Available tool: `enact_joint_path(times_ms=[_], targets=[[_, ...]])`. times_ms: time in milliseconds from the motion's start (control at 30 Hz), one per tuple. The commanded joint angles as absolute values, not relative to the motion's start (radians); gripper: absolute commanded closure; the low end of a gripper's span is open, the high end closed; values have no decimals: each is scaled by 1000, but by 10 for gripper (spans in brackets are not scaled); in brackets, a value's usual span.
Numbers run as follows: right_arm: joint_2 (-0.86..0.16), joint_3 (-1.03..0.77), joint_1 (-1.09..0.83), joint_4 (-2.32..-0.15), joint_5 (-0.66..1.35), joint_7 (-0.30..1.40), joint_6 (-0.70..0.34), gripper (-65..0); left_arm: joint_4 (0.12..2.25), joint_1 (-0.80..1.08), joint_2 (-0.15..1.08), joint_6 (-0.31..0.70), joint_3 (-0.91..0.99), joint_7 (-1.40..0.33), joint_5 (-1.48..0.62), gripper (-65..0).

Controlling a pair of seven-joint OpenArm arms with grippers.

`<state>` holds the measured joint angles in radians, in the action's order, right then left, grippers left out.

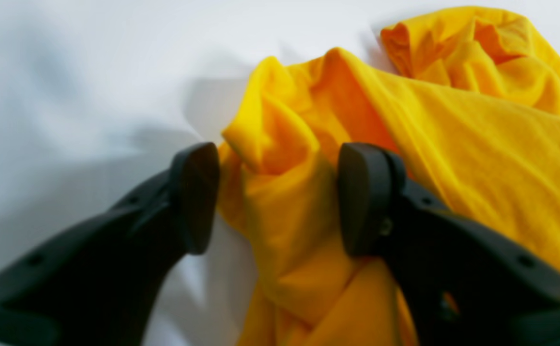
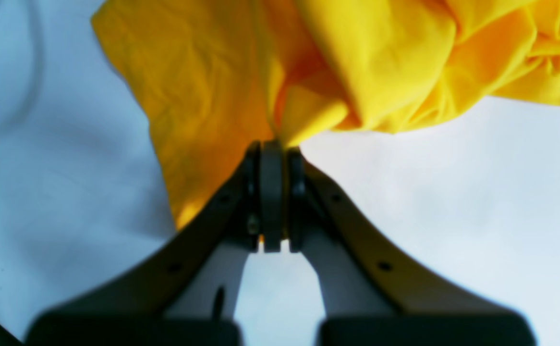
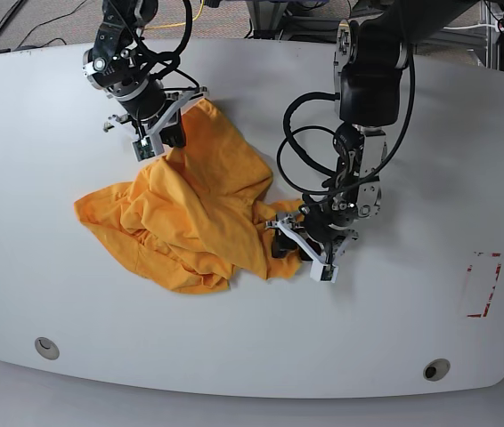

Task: Layout the t-shirt on the table in an organized manner, then fold the t-shirt properly
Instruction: 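Lower the left gripper to the shirt's opposite edge and grasp it, then pull both grippers apart to stretch the orange shirt between them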

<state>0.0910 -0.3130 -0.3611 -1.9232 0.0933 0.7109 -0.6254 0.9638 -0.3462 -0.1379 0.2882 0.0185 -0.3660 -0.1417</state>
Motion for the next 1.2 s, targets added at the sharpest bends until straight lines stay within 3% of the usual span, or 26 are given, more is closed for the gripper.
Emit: enact_joint_path(times_ms=[0, 100, 200, 767, 1000, 1167], targets=[[90, -315, -357, -1946, 107, 688, -627, 0, 978, -371, -142, 292, 19, -344, -153, -199], [90, -315, -357, -1946, 107, 688, -639, 0, 977, -371, -140, 292, 19, -344, -151, -71], [90, -315, -357, -1946, 107, 688, -651, 0, 977, -371, -140, 292, 19, -344, -145, 0], [61, -371, -377, -2022, 113, 682, -688, 0, 983, -334, -47, 292, 73, -344, -153, 0], [56, -503, -305, -2022, 114, 680, -694, 0, 1185, -266, 42, 292, 116, -357, -151, 0], [25, -555, -229, -2025, 113, 690, -698, 0, 1392, -208, 65, 326, 110, -455, -153, 0]])
